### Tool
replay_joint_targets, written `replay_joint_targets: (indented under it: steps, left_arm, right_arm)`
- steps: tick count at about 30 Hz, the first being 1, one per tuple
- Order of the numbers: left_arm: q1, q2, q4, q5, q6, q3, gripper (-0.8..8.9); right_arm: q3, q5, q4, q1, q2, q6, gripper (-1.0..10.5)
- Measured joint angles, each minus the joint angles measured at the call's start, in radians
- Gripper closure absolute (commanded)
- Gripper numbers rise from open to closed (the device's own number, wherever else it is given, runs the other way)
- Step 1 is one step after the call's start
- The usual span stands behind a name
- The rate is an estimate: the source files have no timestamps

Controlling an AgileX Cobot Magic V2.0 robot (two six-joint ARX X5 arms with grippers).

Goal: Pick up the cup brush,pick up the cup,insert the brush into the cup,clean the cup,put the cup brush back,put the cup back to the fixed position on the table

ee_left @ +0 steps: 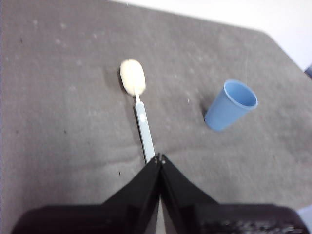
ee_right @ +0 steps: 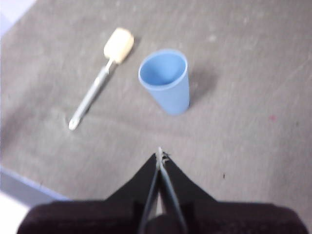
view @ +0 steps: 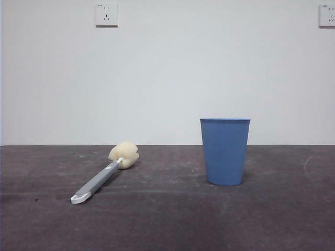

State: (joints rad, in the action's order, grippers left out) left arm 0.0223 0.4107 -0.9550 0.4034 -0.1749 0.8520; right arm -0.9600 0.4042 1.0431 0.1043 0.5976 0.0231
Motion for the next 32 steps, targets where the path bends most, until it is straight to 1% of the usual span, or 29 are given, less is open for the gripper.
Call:
replay_joint_targets:
  steps: [4,9,12,13,14,15,16,17,18,20,22,24,26,30,32]
  left_arm:
    - [0.0,0.023,-0.074,0.016,0.038,0.034,8.2]
    - [0.0,0.025,-0.12,0.019,0.061,0.039,8.21]
    - [0.0,0.026,-0.122,0.035,0.063,0.039,8.12]
    - [0.0,0.026,-0.121,0.056,0.063,0.039,7.99]
    - [0.0,0.026,-0.12,0.071,0.062,0.039,7.07]
    - [0.0,0.026,-0.12,0.079,0.062,0.039,5.31]
    - [0.0,0.026,-0.12,0.085,0.062,0.039,3.35]
    - [0.0,0.026,-0.12,0.097,0.062,0.039,2.45]
    - [0.0,0.026,-0.12,0.115,0.063,0.039,2.47]
    - [0.0,0.026,-0.118,0.156,0.062,0.039,2.47]
    - [0.0,0.035,-0.117,0.169,0.062,0.039,2.47]
    - [0.0,0.062,-0.117,0.177,0.062,0.04,2.47]
    - [0.0,0.105,-0.106,0.21,0.069,0.04,2.47]
    - [0.042,0.213,-0.003,0.225,0.066,0.04,2.48]
    - [0.086,0.27,0.06,0.203,0.058,0.04,2.48]
  right_arm:
    - [-0.008,0.023,0.053,0.0,0.015,0.039,9.6]
    - [-0.008,0.04,0.056,0.0,0.026,0.053,9.6]
    - [-0.008,0.04,0.056,0.0,0.026,0.056,9.4]
    - [-0.008,0.04,0.056,0.0,0.026,0.056,8.9]
    - [-0.008,0.04,0.056,0.0,0.026,0.056,7.7]
    - [-0.008,0.04,0.056,0.0,0.026,0.056,6.4]
    - [-0.008,0.04,0.056,0.0,0.026,0.056,5.2]
    - [-0.008,0.04,0.056,0.0,0.026,0.056,4.2]
    - [-0.008,0.04,0.056,0.0,0.026,0.056,3.8]
    - [-0.008,0.04,0.056,0.0,0.026,0.056,3.8]
    - [-0.008,0.04,0.056,0.0,0.026,0.056,3.8]
    - [-0.008,0.04,0.056,0.0,0.026,0.056,3.8]
    - [-0.008,0.041,0.056,0.0,0.026,0.056,3.8]
    - [-0.008,0.042,0.056,0.0,0.026,0.056,3.8]
    - [-0.008,0.041,0.056,0.0,0.026,0.056,3.8]
